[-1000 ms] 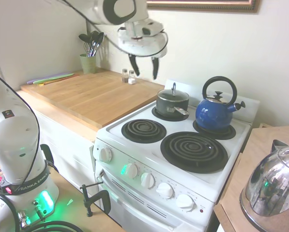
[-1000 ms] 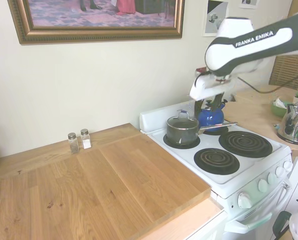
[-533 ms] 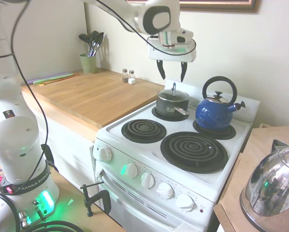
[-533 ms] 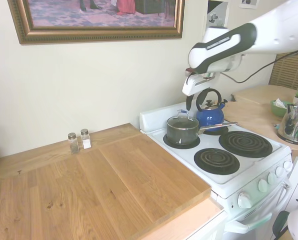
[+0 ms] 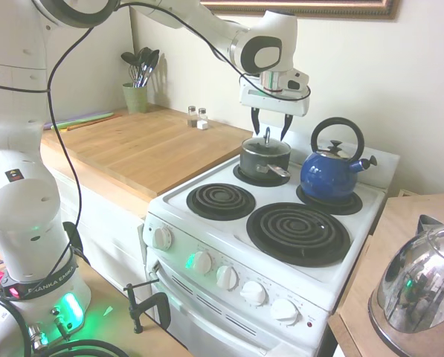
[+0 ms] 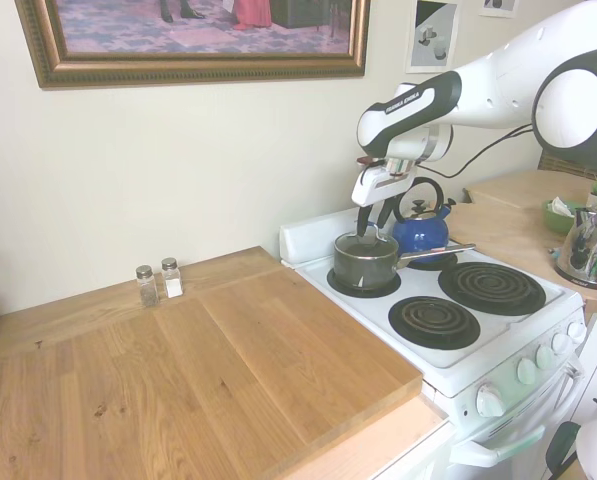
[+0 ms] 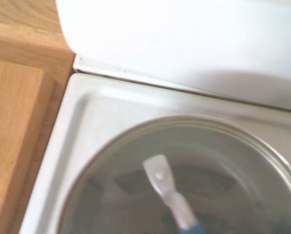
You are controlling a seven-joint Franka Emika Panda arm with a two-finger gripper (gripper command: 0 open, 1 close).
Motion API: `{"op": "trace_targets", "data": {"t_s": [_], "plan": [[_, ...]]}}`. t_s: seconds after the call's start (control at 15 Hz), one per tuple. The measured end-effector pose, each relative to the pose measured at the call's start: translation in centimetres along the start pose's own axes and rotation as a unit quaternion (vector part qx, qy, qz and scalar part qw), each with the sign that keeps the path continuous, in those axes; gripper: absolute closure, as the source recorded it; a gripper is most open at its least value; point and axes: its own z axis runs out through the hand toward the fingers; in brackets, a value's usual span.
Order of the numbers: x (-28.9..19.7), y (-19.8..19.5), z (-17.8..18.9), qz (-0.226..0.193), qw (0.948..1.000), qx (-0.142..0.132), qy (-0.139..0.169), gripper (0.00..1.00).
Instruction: Uncover the lid of the pot
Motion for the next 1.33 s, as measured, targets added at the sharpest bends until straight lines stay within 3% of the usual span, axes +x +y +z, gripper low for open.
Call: {"op": "trace_targets", "data": {"t_s": [1.33], "plan": [[-0.3,-1.0,-0.7,-0.011,0.9999,-0.003,-0.009,1.00]]}}
